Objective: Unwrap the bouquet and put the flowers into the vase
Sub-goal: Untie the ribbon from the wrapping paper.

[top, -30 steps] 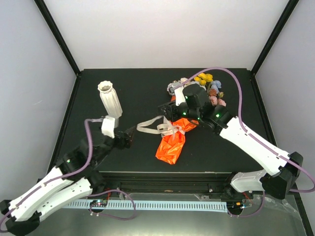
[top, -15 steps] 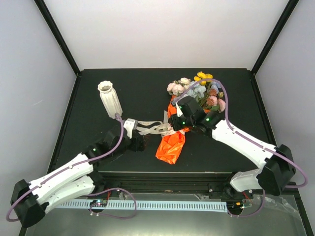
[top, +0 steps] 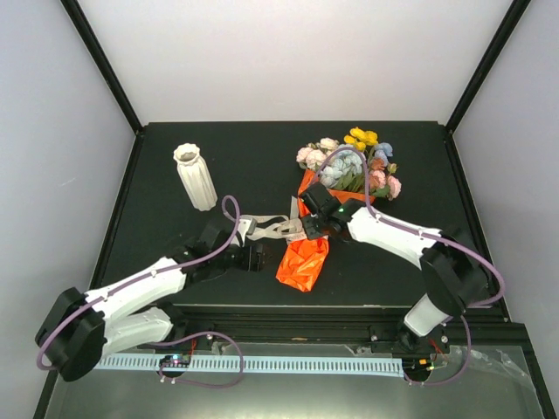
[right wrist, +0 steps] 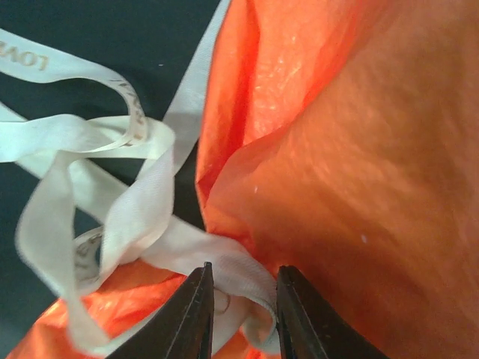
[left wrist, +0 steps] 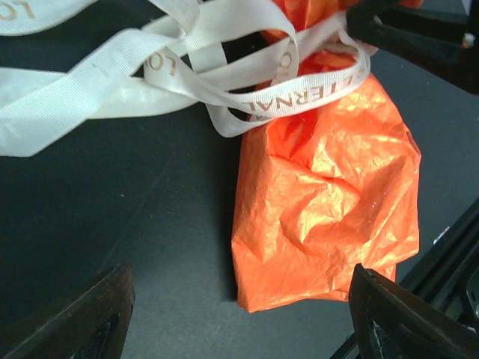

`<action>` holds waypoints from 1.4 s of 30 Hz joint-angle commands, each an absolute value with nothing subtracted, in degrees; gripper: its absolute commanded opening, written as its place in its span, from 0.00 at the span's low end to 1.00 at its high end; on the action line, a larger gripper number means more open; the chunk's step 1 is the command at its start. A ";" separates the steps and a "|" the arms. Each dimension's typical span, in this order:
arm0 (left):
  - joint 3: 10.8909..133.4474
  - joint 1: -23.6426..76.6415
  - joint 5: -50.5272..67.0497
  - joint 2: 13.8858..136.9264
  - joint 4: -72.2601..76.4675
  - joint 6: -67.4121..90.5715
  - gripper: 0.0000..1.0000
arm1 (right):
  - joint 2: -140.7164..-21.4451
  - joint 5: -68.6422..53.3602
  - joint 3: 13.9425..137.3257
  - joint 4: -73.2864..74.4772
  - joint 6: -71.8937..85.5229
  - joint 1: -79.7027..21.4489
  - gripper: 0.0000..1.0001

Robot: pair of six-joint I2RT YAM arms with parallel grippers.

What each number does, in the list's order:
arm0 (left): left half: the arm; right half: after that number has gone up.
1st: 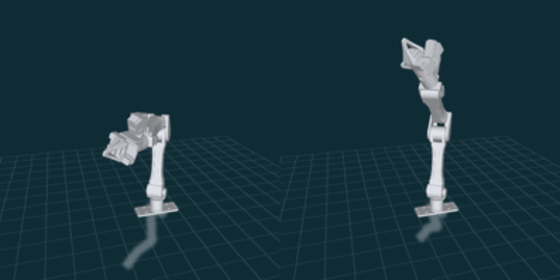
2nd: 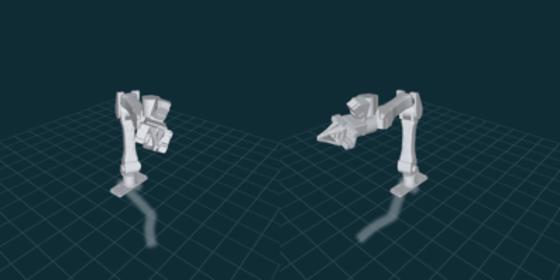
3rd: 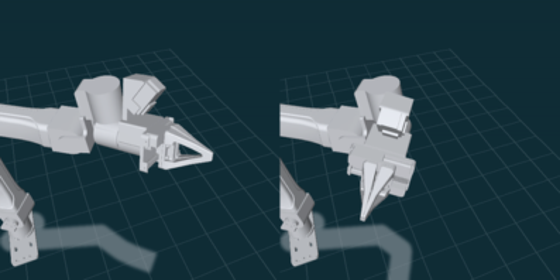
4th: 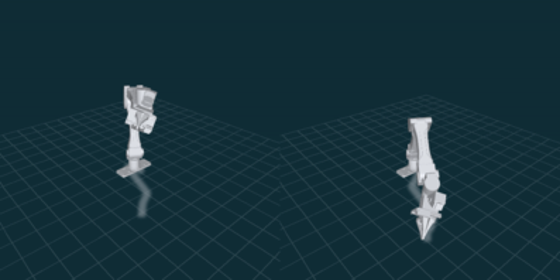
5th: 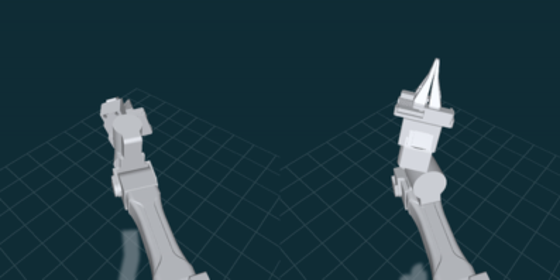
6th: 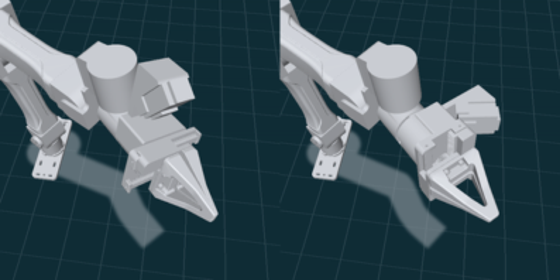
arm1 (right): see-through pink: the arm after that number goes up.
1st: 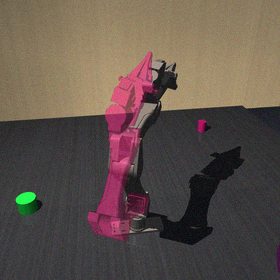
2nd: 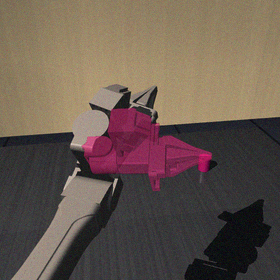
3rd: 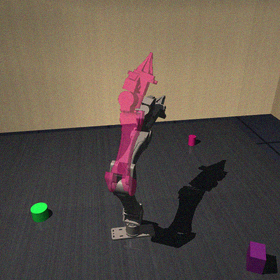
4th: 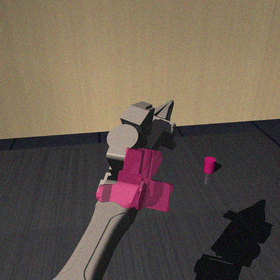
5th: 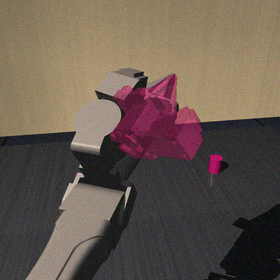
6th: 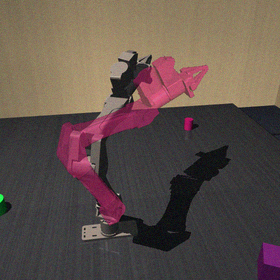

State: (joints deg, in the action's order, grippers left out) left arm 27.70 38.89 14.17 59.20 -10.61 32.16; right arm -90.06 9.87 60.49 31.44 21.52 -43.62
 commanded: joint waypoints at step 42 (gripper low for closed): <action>27.16 39.92 31.37 80.58 7.91 35.07 0.56 | -81.00 -3.29 57.53 23.27 16.59 -43.42 0.24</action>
State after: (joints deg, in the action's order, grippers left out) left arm 25.36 39.51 30.30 81.01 6.98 35.20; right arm -82.98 -7.42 52.73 17.17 23.09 -43.57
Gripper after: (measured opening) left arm 0.558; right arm 0.210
